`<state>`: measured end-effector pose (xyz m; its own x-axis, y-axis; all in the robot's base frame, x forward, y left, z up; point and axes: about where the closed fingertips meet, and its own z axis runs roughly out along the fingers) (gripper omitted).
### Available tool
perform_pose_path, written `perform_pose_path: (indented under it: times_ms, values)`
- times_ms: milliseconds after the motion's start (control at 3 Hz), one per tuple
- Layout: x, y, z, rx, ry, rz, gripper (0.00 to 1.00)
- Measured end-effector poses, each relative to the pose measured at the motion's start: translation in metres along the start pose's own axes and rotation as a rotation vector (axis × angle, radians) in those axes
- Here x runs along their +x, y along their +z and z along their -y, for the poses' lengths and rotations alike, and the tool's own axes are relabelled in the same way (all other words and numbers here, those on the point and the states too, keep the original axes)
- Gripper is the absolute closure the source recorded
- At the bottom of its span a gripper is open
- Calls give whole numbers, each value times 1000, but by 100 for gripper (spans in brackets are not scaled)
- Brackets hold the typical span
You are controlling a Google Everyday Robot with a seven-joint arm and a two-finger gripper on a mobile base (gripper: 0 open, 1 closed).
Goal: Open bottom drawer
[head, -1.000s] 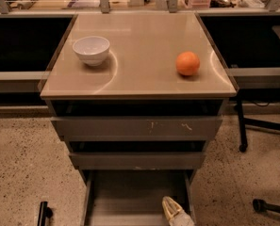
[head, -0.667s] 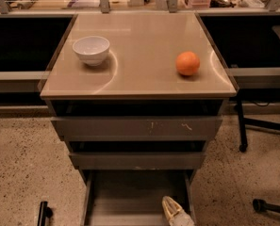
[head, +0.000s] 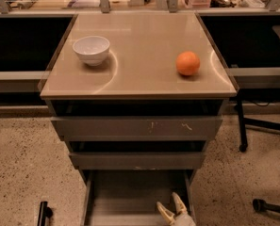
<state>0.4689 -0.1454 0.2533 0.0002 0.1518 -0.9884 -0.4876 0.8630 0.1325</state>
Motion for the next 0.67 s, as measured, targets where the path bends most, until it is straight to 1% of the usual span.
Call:
perform_pose_path:
  times_ms: [333, 667]
  values:
    - [0, 0, 0, 1, 0, 1, 0]
    - [0, 0, 0, 1, 0, 1, 0]
